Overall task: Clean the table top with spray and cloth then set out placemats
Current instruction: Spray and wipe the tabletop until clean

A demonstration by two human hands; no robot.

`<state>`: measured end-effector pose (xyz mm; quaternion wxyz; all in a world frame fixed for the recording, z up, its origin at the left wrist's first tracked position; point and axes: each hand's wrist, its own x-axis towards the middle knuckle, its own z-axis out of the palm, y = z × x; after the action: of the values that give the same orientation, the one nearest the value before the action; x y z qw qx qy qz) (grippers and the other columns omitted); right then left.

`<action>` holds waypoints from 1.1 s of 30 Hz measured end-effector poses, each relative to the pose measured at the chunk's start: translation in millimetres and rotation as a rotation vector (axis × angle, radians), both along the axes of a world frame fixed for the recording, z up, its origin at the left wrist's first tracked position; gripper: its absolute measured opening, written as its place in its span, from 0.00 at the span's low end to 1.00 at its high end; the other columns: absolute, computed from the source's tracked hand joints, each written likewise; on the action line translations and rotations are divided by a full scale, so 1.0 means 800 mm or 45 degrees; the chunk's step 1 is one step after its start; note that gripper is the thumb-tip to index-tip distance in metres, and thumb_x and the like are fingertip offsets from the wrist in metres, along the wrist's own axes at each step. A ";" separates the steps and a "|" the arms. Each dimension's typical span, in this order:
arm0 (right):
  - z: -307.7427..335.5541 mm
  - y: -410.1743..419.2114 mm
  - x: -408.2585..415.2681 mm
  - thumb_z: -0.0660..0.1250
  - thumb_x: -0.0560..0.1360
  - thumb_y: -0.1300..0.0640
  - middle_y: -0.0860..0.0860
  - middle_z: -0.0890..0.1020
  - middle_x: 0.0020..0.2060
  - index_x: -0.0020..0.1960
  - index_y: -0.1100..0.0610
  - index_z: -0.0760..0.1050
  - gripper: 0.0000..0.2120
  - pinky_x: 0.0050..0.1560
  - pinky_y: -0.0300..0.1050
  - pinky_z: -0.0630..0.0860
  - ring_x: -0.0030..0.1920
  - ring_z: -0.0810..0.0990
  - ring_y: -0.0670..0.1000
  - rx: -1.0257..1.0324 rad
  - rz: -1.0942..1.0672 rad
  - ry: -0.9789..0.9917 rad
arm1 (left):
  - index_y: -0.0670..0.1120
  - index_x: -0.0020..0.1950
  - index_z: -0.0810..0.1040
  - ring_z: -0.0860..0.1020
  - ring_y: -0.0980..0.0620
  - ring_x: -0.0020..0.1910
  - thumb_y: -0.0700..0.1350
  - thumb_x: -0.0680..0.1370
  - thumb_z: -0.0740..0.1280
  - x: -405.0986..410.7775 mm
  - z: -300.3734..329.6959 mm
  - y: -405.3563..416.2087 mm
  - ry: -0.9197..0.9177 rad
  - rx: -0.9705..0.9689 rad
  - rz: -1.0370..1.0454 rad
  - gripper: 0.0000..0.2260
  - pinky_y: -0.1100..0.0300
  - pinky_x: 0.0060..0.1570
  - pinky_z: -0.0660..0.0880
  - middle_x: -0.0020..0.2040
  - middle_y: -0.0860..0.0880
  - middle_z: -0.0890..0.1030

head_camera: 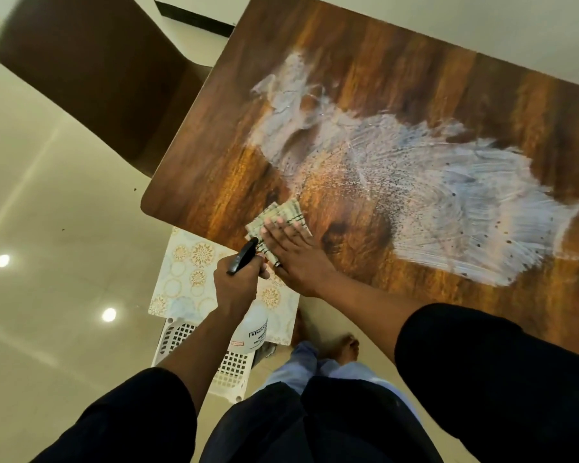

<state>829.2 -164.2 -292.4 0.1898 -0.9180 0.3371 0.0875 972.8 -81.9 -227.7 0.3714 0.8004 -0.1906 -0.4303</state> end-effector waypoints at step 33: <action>0.010 0.025 -0.165 0.39 0.84 0.38 0.50 0.40 0.84 0.85 0.53 0.40 0.35 0.82 0.49 0.36 0.83 0.36 0.50 0.061 -0.257 0.070 | 0.35 0.41 0.84 0.75 0.47 0.26 0.39 0.82 0.72 -0.077 -0.004 -0.030 0.306 -0.083 -0.342 0.11 0.61 0.22 0.67 0.34 0.39 0.84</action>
<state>697.1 -144.2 -284.1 0.2101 -0.8717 0.4309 0.1013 911.2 -105.8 -231.1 0.3563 0.6981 -0.2641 -0.5621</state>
